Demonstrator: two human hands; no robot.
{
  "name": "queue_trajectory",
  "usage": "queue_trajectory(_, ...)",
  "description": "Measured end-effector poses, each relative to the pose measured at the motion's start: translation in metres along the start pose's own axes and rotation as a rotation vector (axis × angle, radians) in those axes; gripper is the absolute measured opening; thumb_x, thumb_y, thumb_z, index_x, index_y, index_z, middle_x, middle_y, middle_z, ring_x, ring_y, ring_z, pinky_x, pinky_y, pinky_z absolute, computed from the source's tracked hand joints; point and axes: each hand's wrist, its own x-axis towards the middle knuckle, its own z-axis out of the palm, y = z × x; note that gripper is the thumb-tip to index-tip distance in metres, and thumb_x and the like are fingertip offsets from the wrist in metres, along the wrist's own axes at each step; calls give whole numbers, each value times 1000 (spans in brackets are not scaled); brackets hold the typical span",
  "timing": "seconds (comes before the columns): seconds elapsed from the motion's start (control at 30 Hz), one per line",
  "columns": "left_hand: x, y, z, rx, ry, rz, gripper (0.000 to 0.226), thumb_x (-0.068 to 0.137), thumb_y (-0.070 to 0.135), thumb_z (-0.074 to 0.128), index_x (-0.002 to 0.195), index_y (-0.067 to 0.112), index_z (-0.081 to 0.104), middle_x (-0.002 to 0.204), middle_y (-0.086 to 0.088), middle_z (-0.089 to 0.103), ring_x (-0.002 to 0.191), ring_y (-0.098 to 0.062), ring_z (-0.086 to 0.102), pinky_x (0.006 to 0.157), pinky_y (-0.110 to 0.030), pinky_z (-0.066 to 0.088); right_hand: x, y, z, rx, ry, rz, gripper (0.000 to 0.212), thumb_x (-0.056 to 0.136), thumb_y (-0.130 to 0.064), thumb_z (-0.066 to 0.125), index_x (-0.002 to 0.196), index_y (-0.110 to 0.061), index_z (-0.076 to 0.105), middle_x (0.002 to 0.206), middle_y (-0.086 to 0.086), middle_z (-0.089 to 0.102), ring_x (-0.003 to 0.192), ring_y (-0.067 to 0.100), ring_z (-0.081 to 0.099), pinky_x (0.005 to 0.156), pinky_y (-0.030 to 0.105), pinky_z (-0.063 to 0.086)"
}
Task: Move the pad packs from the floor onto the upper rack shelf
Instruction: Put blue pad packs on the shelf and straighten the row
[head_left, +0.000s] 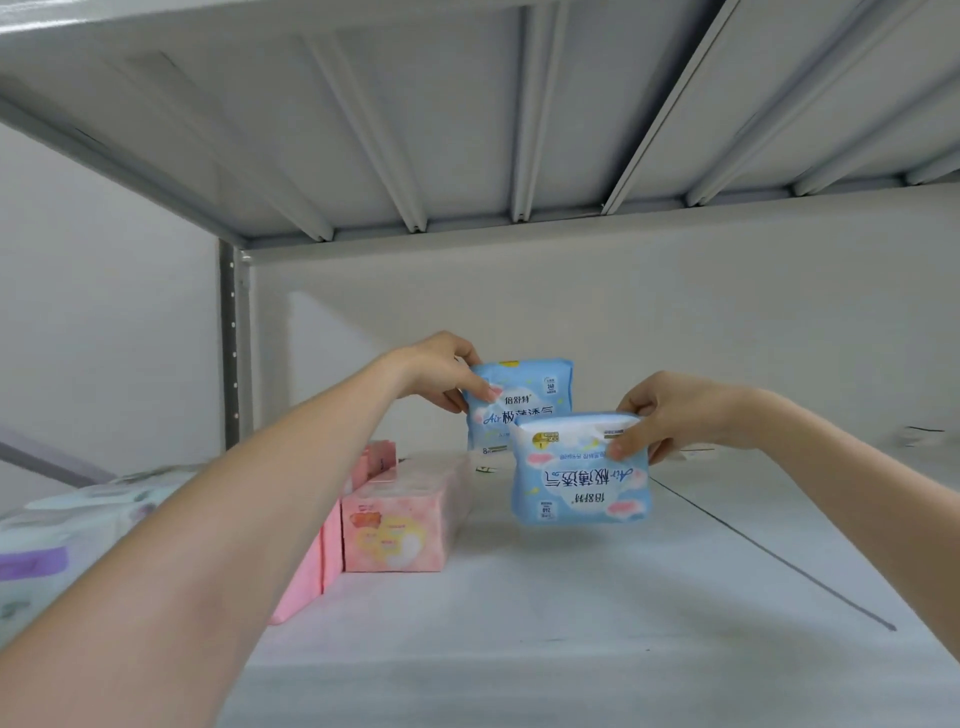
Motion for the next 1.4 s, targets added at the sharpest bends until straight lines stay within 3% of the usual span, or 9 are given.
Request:
queue_trajectory(0.3, 63, -29, 21, -10, -69, -45, 38, 76, 25, 83, 101, 8, 60, 95, -11, 72, 73, -17, 71, 74, -28, 59, 51, 7, -4, -50, -116, 86, 29, 71, -14, 84, 93, -2, 68, 90, 13, 73, 84, 23, 68, 91, 38, 55)
queue_trajectory(0.4, 75, -42, 26, 13, -93, -82, 40, 75, 27, 83, 103, 9, 60, 98, -10, 73, 75, -16, 71, 83, -31, 56, 65, 11, -1, -48, -142, 92, 29, 70, -14, 84, 92, -3, 68, 91, 13, 73, 85, 23, 68, 91, 39, 55)
queue_trajectory(0.47, 79, -49, 28, 39, -118, -108, 42, 74, 29, 83, 104, 10, 60, 100, -10, 74, 80, -16, 73, 91, -33, 51, 72, 15, 2, -42, -157, 92, 29, 71, -14, 84, 92, -3, 68, 93, 15, 73, 88, 25, 69, 91, 40, 55)
queue_trajectory(0.6, 79, -58, 32, 81, -218, -163, 36, 77, 28, 81, 102, 11, 62, 103, -7, 74, 87, -15, 73, 82, -24, 42, 78, 26, 9, -14, -192, 96, 33, 71, -13, 83, 97, 0, 67, 101, 19, 72, 102, 32, 67, 94, 42, 54)
queue_trajectory(0.73, 78, -64, 37, 145, -322, -208, 41, 75, 26, 83, 107, 10, 64, 107, -6, 73, 94, -15, 71, 108, -33, 37, 79, 35, 11, 1, -203, 95, 38, 71, -15, 83, 102, 1, 66, 101, 17, 73, 102, 31, 68, 95, 42, 53)
queue_trajectory(0.87, 74, -67, 38, 221, -322, -251, 39, 75, 31, 81, 109, 19, 66, 117, 3, 66, 116, -11, 56, 111, -39, 33, 77, 37, 11, 17, -199, 85, 39, 72, -16, 83, 103, -1, 65, 102, 16, 73, 104, 32, 67, 94, 42, 53)
queue_trajectory(1.0, 67, -60, 34, 193, -359, -298, 47, 74, 31, 82, 117, 25, 65, 124, 8, 63, 121, -7, 51, 113, -36, 31, 77, 39, 13, 29, -198, 81, 41, 72, -16, 83, 105, -3, 63, 103, 17, 72, 104, 34, 66, 95, 44, 53)
queue_trajectory(1.2, 59, -51, 21, 194, -493, -351, 63, 83, 5, 69, 138, 28, 48, 140, 5, 54, 131, -10, 38, 116, -39, 18, 75, 41, 14, 60, -185, 87, 40, 74, -16, 81, 108, -7, 62, 101, 15, 73, 103, 34, 67, 94, 42, 53)
queue_trajectory(1.4, 47, -37, 18, 222, -558, -338, 110, 60, 29, 80, 153, 26, 21, 158, 4, 28, 147, -14, 17, 118, -43, 13, 76, 38, 25, 87, -157, 81, 47, 74, -20, 81, 115, -9, 61, 100, 12, 74, 102, 31, 68, 93, 41, 54)
